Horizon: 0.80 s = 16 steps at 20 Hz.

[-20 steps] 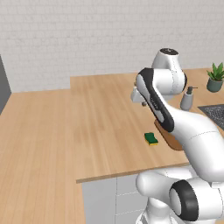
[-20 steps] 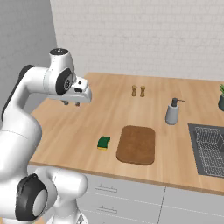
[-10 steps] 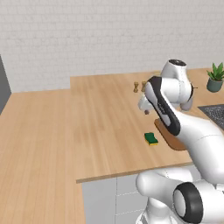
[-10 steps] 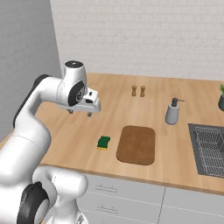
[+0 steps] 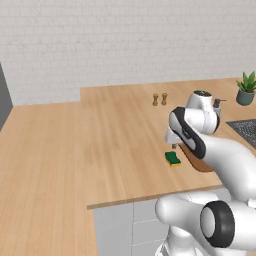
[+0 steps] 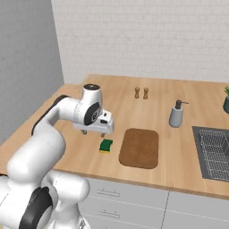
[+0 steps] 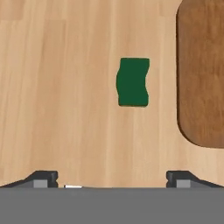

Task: Pick up the sponge from the counter and clean the cutting board by briefly scrubbing or pressing down on the cutting board. Once finished, release the sponge.

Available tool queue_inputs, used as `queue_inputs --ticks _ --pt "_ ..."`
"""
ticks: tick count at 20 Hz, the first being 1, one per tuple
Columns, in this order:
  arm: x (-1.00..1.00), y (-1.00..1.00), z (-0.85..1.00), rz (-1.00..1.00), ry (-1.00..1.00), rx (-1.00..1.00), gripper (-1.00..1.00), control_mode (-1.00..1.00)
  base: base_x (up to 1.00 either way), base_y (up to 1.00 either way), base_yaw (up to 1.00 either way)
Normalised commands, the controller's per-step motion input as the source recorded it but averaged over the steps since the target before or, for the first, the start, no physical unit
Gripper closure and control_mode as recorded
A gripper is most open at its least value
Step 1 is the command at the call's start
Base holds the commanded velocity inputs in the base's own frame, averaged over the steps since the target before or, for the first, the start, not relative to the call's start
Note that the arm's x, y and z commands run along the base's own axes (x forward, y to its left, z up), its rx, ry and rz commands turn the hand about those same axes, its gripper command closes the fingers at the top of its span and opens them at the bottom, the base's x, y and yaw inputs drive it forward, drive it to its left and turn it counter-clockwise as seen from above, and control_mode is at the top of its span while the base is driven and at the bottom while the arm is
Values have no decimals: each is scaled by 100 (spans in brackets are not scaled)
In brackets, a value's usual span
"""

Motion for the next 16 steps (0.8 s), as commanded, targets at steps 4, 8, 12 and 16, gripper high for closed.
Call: queue_inputs --ticks 4,8,12,16 --pt "44 0 -65 0 18 -3 -100 -100 0 0 0" --pt "42 -13 -47 0 9 0 -100 -100 0 0 0" --pt "38 -23 -40 0 4 0 -100 -100 0 0 0" --pt "41 -4 -30 0 3 0 -100 -100 0 0 0"
